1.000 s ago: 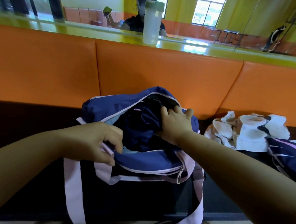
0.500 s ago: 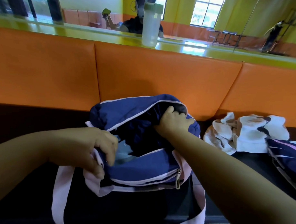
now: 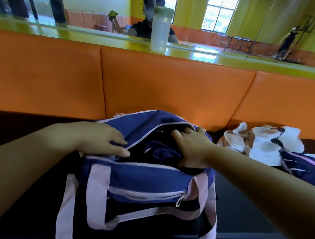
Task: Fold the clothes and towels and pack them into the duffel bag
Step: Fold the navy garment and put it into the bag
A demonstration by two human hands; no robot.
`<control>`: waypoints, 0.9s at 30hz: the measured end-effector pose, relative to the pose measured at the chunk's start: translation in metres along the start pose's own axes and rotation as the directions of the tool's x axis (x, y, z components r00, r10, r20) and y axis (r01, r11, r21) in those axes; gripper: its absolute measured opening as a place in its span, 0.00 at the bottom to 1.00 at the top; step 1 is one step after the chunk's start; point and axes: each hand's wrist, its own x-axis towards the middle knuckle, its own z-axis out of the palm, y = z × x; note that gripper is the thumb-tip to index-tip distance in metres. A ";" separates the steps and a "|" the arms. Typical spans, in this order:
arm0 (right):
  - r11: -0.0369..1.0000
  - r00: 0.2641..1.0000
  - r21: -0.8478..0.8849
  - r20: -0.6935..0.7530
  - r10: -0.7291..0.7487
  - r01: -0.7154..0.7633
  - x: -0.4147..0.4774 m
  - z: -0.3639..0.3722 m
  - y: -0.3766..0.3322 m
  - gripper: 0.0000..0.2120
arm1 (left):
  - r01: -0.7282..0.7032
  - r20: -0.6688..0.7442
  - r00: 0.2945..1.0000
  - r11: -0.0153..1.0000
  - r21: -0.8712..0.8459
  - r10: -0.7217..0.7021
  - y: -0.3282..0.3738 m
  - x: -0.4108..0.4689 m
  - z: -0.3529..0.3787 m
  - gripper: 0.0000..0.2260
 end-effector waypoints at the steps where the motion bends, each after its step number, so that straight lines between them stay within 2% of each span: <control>1: 1.000 1.000 -0.012 0.020 0.002 -0.001 -0.001 0.001 0.000 0.35 | 0.008 0.005 1.000 1.000 -0.002 -0.008 0.001 0.002 0.000 0.37; 3: 1.000 0.995 -0.002 0.094 0.019 -0.019 -0.001 0.005 -0.001 0.42 | 0.011 -0.017 1.000 0.997 0.076 -0.009 0.002 0.008 0.001 0.27; 4: 1.000 0.992 0.022 0.128 0.014 -0.017 -0.001 0.007 -0.003 0.46 | 0.022 -0.038 0.999 0.993 0.114 -0.018 0.002 0.012 0.003 0.25; 7: 0.993 0.990 0.108 0.133 -0.054 0.040 -0.002 0.009 -0.008 0.50 | 0.046 -0.102 0.994 0.984 0.174 -0.028 0.004 0.018 0.014 0.30; 9: 0.977 0.997 0.209 0.044 -0.060 0.050 -0.006 0.010 -0.010 0.47 | 0.049 -0.178 0.984 0.984 0.172 -0.018 0.007 0.021 0.022 0.31; 11: 0.952 0.997 0.304 -0.066 -0.026 0.045 -0.011 0.014 -0.014 0.39 | 0.043 -0.269 0.963 0.984 0.172 0.005 0.009 0.021 0.027 0.30; 15: 0.976 0.961 0.219 -0.271 0.061 0.000 -0.015 0.039 -0.020 0.23 | 0.032 -0.381 0.924 0.991 0.133 0.022 0.009 0.018 0.034 0.25; 17: 0.977 0.974 0.207 -0.203 0.103 -0.060 -0.016 0.042 -0.024 0.24 | 0.019 -0.409 0.912 0.992 0.126 0.034 0.010 0.017 0.036 0.23; 20: 0.990 0.997 0.116 -0.009 0.080 -0.079 -0.017 0.040 -0.030 0.43 | -0.002 -0.455 0.889 0.995 0.104 0.050 0.014 0.015 0.038 0.22; 22: 0.995 0.996 0.071 0.067 0.060 -0.065 -0.017 0.039 -0.034 0.50 | -0.017 -0.491 0.869 0.997 0.079 0.054 0.018 0.014 0.039 0.21; 25: 0.993 0.990 0.092 0.128 0.064 -0.076 -0.019 0.037 -0.035 0.50 | -0.044 -0.545 0.835 0.997 0.066 0.073 0.024 0.011 0.037 0.21; 27: 0.991 0.997 0.120 0.069 0.045 -0.053 -0.023 0.032 -0.032 0.45 | -0.074 -0.577 0.810 0.995 0.072 0.102 0.034 0.008 0.034 0.25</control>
